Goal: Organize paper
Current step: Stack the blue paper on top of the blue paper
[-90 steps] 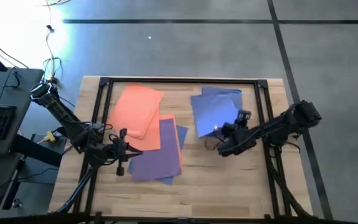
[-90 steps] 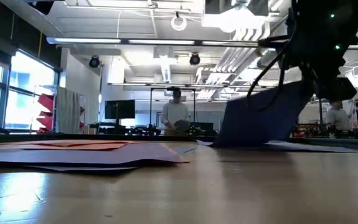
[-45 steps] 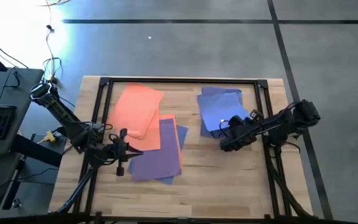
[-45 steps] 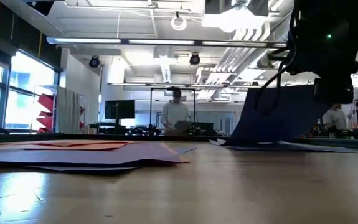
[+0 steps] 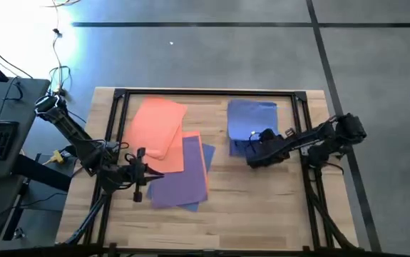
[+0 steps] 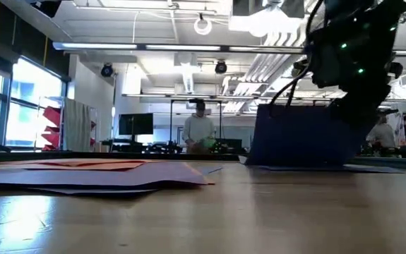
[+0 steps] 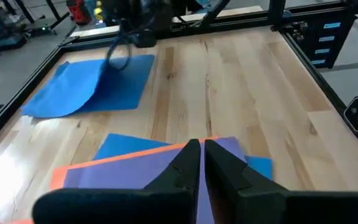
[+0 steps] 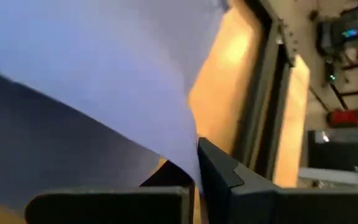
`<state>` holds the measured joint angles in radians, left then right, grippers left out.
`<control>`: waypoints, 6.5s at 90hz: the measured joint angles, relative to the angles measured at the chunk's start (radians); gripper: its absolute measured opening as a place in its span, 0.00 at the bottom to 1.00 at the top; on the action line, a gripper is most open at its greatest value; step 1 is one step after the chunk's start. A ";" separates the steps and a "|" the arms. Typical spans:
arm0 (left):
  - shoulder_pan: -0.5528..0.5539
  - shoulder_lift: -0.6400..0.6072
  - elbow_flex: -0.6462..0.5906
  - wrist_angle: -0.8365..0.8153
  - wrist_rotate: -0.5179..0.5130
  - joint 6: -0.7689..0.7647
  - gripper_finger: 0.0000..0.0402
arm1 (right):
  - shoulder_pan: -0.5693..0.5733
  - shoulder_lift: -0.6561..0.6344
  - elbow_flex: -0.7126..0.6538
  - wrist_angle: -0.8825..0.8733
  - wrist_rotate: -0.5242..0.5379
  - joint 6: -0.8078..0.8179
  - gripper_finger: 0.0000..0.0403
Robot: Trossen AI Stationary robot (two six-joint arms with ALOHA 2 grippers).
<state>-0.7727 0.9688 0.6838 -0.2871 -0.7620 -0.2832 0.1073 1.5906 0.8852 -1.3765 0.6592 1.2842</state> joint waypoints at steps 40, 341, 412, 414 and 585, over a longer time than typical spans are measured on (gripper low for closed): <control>0.000 0.000 0.000 -0.003 0.000 0.006 0.00 | 0.015 0.013 0.017 -0.099 -0.027 0.056 0.00; 0.001 0.005 0.000 0.000 -0.007 0.033 0.00 | 0.262 0.101 -0.156 0.083 -0.136 -0.840 0.00; 0.001 0.005 0.000 0.002 -0.038 0.050 0.00 | 0.359 0.384 0.161 0.090 0.201 -0.979 0.00; 0.001 0.005 0.000 0.002 -0.038 0.050 0.00 | 0.366 0.384 0.171 0.102 0.200 -0.997 0.00; 0.456 0.410 0.081 0.361 0.173 0.208 0.00 | 0.420 0.259 0.217 -0.187 -0.143 -0.625 0.62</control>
<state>-0.3169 1.3789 0.7646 0.0738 -0.5886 -0.0753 0.5273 1.8492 1.1018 -1.5635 0.5160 0.6595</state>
